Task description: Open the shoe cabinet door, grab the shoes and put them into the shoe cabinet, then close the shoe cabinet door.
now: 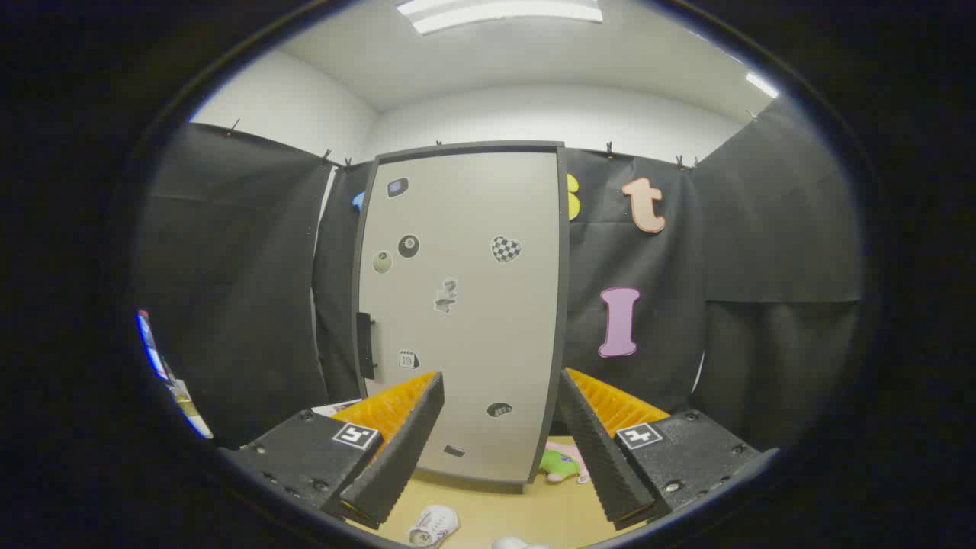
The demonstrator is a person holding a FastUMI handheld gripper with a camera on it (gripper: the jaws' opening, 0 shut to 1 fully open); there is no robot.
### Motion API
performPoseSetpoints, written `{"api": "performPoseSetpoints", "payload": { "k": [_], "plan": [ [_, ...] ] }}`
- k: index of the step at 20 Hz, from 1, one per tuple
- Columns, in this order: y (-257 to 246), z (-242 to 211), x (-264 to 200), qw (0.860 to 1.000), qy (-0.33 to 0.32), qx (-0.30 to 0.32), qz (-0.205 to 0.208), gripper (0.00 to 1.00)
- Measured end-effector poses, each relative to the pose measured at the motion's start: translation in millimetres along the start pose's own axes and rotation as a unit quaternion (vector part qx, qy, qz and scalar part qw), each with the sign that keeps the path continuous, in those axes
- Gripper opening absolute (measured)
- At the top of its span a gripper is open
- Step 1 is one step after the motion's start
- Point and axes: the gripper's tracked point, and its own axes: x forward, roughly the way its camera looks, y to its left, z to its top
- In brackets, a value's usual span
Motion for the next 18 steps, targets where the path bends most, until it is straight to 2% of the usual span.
{"api": "performPoseSetpoints", "payload": {
  "k": [9,18],
  "plan": [
    [3.8,-1.4,-8.6,1.0,0.005,-0.004,-0.007,0.98],
    [-5.4,13.9,-13.3,0.999,-0.004,0.001,-0.044,0.98]
  ]
}}
